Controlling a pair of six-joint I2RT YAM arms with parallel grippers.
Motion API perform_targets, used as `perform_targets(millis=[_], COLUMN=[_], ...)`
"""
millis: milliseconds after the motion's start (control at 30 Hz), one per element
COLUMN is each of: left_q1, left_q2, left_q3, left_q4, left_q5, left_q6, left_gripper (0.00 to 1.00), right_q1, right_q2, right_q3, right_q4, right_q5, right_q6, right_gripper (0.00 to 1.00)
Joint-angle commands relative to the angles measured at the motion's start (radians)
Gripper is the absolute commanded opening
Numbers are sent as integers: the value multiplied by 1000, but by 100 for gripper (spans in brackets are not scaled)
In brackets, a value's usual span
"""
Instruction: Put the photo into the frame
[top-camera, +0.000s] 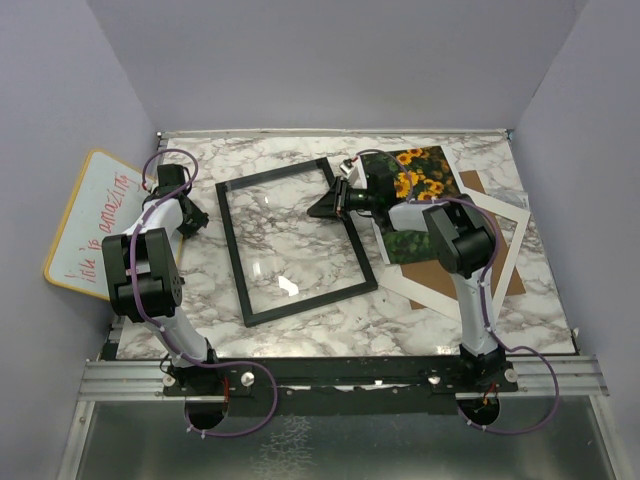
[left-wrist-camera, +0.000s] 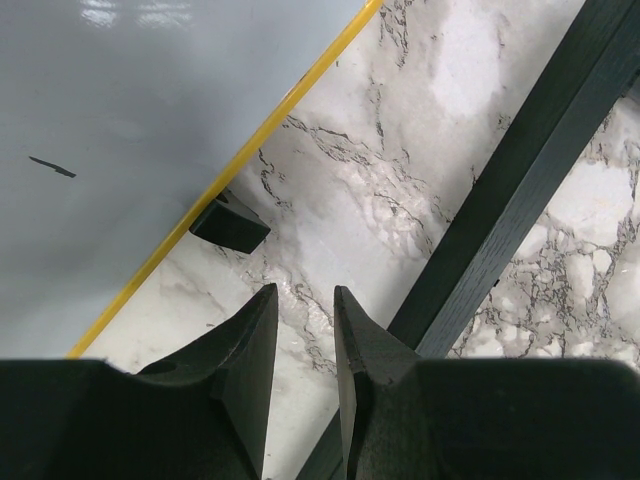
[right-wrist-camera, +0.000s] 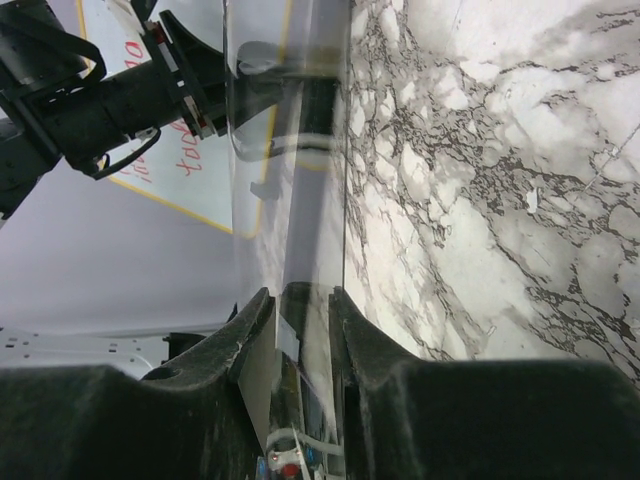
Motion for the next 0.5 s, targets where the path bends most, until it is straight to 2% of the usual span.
perform_targets(millis=[0, 467], left_q1=[7, 8], left_q2=[-28, -24], left_q3=[-6, 0], left_q4=[10, 13], left_q5=[17, 19], left_q6=[-6, -8], left_gripper=[30, 30], right_q1=[5, -3], right_q2=[-49, -54], right_q3=[18, 45], right_q4=[-34, -108], right_q5=[31, 41], right_q6=[-36, -93], right_gripper=[29, 37])
